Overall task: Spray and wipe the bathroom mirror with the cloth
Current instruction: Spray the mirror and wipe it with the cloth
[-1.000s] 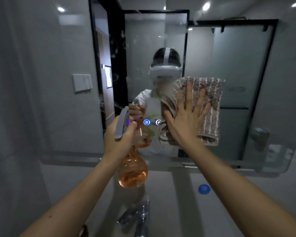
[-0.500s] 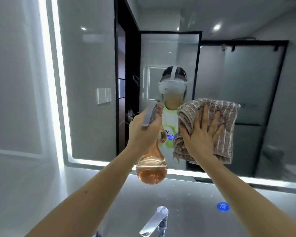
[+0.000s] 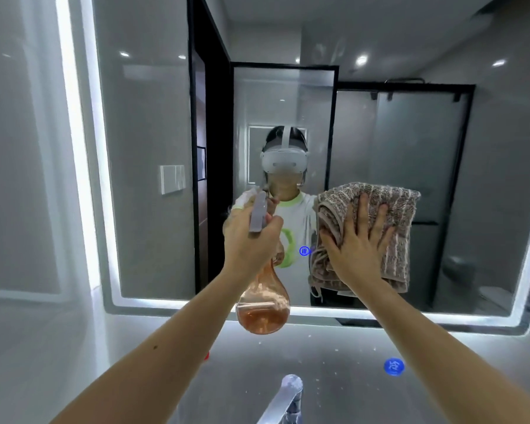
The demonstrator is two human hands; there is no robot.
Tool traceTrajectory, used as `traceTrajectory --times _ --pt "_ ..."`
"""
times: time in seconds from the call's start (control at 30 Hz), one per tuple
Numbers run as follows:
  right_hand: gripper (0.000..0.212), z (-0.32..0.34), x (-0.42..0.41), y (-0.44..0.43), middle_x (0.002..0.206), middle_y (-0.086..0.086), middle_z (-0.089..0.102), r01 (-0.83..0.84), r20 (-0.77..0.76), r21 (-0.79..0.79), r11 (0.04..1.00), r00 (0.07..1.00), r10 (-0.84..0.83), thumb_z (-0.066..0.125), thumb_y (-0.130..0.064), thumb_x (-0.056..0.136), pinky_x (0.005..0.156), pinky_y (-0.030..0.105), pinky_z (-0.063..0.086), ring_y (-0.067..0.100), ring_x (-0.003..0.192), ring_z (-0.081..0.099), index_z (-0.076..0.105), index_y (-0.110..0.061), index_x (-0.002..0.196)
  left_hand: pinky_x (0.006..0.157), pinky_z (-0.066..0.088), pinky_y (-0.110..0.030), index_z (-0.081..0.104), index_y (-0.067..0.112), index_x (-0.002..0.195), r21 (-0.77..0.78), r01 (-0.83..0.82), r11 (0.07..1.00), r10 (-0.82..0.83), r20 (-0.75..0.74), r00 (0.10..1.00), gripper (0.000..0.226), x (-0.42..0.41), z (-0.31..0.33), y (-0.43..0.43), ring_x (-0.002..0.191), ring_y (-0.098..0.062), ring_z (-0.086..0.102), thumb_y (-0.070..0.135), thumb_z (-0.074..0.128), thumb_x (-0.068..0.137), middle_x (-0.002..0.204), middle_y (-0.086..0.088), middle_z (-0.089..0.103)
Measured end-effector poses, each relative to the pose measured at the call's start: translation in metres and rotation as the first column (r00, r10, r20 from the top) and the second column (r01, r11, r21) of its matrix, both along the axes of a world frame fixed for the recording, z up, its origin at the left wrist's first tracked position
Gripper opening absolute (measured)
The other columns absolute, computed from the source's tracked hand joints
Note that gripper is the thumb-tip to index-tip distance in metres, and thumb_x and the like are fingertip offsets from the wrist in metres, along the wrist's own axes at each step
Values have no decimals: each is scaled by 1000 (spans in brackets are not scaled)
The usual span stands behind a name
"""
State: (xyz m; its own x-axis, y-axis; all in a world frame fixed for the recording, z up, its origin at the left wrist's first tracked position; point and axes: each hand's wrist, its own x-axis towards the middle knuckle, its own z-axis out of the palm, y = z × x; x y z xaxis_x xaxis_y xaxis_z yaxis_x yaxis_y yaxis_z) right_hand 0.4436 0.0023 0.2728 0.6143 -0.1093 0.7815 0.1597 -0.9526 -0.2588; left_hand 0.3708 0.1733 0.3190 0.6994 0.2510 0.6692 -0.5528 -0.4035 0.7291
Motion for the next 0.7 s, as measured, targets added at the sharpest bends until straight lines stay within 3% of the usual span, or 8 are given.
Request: traceTrajectory --times 0.17,0.3,0.37,0.47,0.57,0.7 --pt "83 0 1 2 150 -8 -18 14 9 11 1000 1000 -14 11 -63 77 109 51 -16 28 140 -20 3 -20 147 39 28 -10 37 22 52 -77 93 993 -92 19 996 38 4 -1 12 37 -2 36 9 55 83 47 7 37" --pt "84 0 1 3 146 -12 -23 20 -5 6 1000 1000 -20 10 -64 76 109 50 -17 27 139 -22 3 -21 147 39 29 -11 36 21 51 -55 12 998 -13 -34 999 38 2 4 15 45 -8 36 15 52 84 48 6 40" --pt "82 1 1 4 146 -12 -23 21 -10 11 1000 1000 -21 14 -64 78 109 50 -17 27 140 -22 5 -20 147 46 32 -19 36 18 50 -72 11 997 -14 -45 999 36 1 3 16 47 -10 36 13 53 82 47 7 40" --pt "81 1 -1 5 146 -11 -22 28 -23 19 999 999 -28 16 -63 79 110 50 -16 28 140 -21 7 -20 147 55 32 -26 45 9 56 -103 65 993 -74 -85 994 26 0 3 16 52 -12 37 13 54 81 50 7 44" --pt "86 1 -3 4 147 -11 -22 23 -24 12 1000 999 -22 9 -65 75 109 50 -16 27 140 -22 5 -20 147 54 32 -27 43 13 59 -101 120 988 -130 -104 986 26 -2 3 16 53 -13 37 14 55 82 57 -2 44" --pt "83 1 -1 8 145 -11 -25 22 -20 12 1000 1000 -22 12 -64 78 108 51 -17 29 140 -23 2 -20 147 56 36 -26 48 17 63 -122 147 982 -160 -99 982 23 -1 1 25 54 -10 41 18 56 84 57 4 46"
